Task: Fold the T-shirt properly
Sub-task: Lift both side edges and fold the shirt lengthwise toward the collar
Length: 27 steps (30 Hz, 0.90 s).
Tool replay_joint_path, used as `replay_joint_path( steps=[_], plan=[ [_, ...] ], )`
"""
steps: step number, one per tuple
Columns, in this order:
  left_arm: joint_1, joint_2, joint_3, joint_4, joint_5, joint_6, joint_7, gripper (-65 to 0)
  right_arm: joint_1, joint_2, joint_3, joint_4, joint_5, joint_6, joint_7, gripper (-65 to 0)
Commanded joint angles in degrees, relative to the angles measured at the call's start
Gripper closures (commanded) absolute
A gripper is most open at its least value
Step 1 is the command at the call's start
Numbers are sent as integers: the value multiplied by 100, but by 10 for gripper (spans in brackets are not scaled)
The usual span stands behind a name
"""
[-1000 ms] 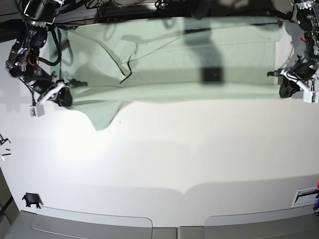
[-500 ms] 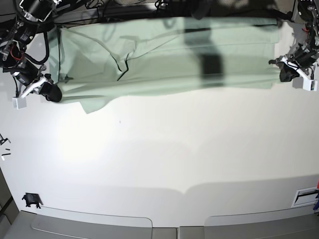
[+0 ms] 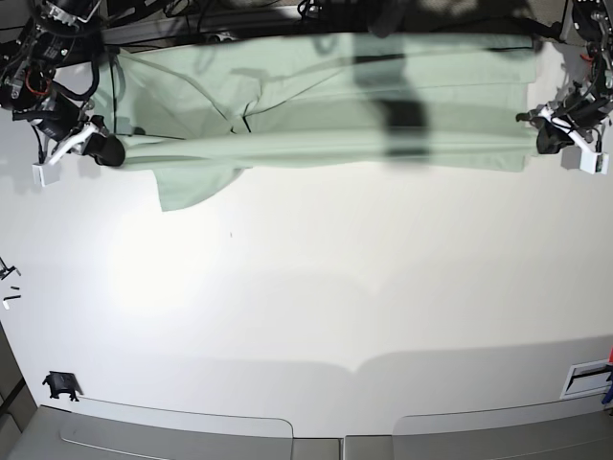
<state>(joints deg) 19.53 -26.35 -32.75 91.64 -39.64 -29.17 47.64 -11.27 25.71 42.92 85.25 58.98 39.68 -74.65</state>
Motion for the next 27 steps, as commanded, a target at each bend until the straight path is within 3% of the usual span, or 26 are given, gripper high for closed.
replay_joint_path(
  steps=[1,10,15,27],
  plan=[
    [-15,-114,-63,103,-50,-4,-142,0,59,136,57,98,129,32,120,0],
    [-11,-111,-63,101,-2,-2,-216,0,61,-133,57,98,-46,32,90,0],
    [-13,-111,-63,101,271,-2,-223,0,59,-129,57,98,-520,32,184,0],
    [-13,-114,-63,101,251,-2,-227,-14,61,-129,57,98,-481,32,264,0]
  ],
)
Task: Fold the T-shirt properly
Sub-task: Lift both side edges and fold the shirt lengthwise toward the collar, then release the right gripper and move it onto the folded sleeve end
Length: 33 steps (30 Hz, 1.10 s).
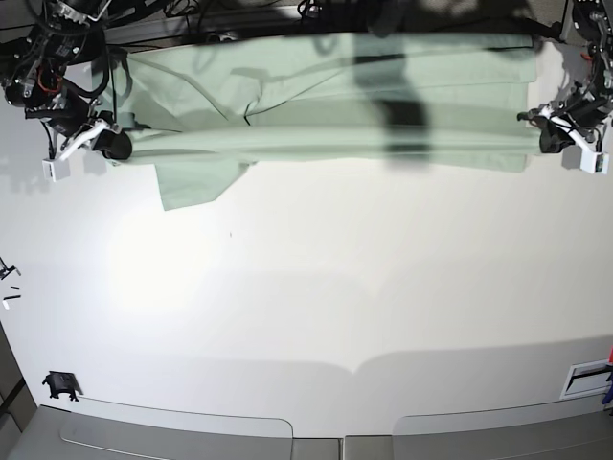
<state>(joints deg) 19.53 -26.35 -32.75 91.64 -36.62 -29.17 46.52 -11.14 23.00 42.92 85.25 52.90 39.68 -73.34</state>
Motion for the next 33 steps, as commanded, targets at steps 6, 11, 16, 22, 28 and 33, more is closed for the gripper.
replay_joint_path(
  steps=[6,11,16,22,28,33],
  plan=[
    [-17,-116,-63,103,-107,94,-157,-182,50,146,57,98,153,32,136,-195],
    [-15,-116,-144,310,-267,127,-142,-182,68,310,61,101,321,32,149,-195],
    [-15,-114,-828,935,-267,127,-254,-182,70,564,66,103,315,32,372,-195],
    [-17,-116,-1652,1349,-267,129,-584,-182,448,566,63,101,271,32,763,-195],
    [133,-96,-1711,1333,-249,129,-540,-182,1086,396,4,94,-380,32,1329,-195],
    [208,-96,-1714,1333,-249,127,-544,-182,1296,398,-723,-151,-1005,32,1720,-256]
  ],
)
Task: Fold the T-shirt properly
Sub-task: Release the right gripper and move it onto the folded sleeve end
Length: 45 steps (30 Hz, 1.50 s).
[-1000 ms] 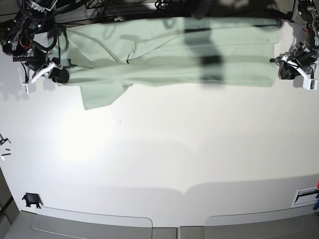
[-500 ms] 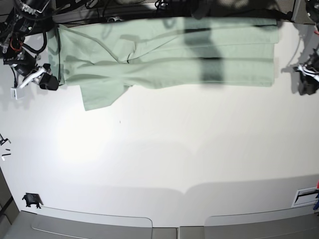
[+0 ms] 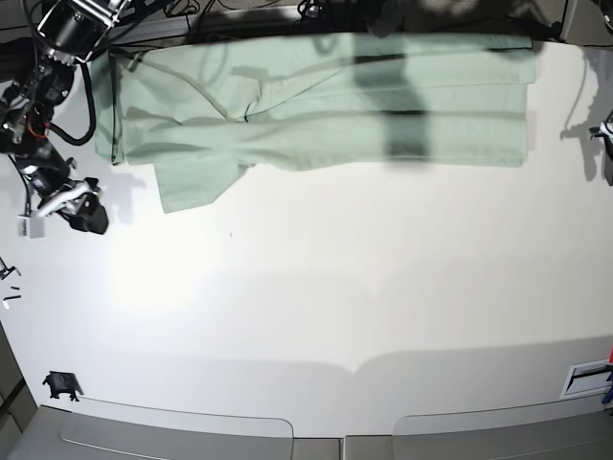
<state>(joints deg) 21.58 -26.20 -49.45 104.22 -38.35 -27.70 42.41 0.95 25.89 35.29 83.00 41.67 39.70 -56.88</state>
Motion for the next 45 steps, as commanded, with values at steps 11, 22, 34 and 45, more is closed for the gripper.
replay_joint_path(
  steps=[11,22,34,45],
  plan=[
    [22,-111,-44,74,-72,-20,-125,-182,111,105,-1652,-1217,-1025,-485,1425,-269],
    [33,-111,-44,74,-74,-17,-129,-182,109,-282,-1753,-1720,-979,-501,1355,-269],
    [227,-28,-44,74,-74,-17,-133,-181,420,-334,-1746,-1718,-975,-501,1132,0],
    [243,-13,-44,74,-164,-17,487,-181,35,-321,-1690,-372,577,30,-516,0]
  ],
)
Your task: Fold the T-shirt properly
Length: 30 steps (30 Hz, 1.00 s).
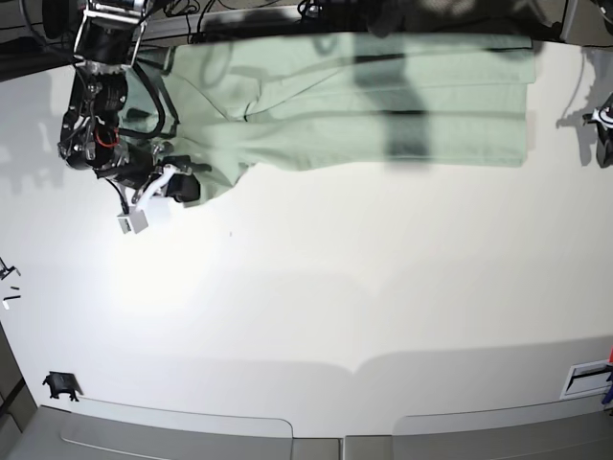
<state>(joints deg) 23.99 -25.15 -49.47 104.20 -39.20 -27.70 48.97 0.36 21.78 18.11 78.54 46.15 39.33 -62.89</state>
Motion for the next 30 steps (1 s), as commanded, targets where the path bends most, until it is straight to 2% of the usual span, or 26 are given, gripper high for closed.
replay_joint_path(
  steps=[1,3,6,14,17,20,26,30],
  plan=[
    [20,-120,-42,76,-173,-17,35,-181,-70,90,31,341,216,67,81,0],
    [151,-118,-42,76,-382,-17,208,-181,-444,87,31,925,258,67,61,0],
    [420,-50,-44,79,-529,-17,114,-181,-1025,52,28,1766,260,67,68,0],
    [647,892,-74,79,-557,-24,-378,-181,-2339,-363,31,3117,278,67,68,0],
    [649,1049,-74,79,-656,-109,-404,-181,-2638,-542,28,3346,343,67,63,0],
    [651,1067,-74,79,-649,-151,-402,-181,-2898,-601,28,3488,704,67,-37,0],
    [651,1069,-74,79,-632,-151,-398,-181,-3021,-603,28,3560,1631,67,-984,0],
    [649,1067,-74,79,-634,-151,-407,-181,-3023,-603,28,3560,1755,67,-1593,0]
  ],
)
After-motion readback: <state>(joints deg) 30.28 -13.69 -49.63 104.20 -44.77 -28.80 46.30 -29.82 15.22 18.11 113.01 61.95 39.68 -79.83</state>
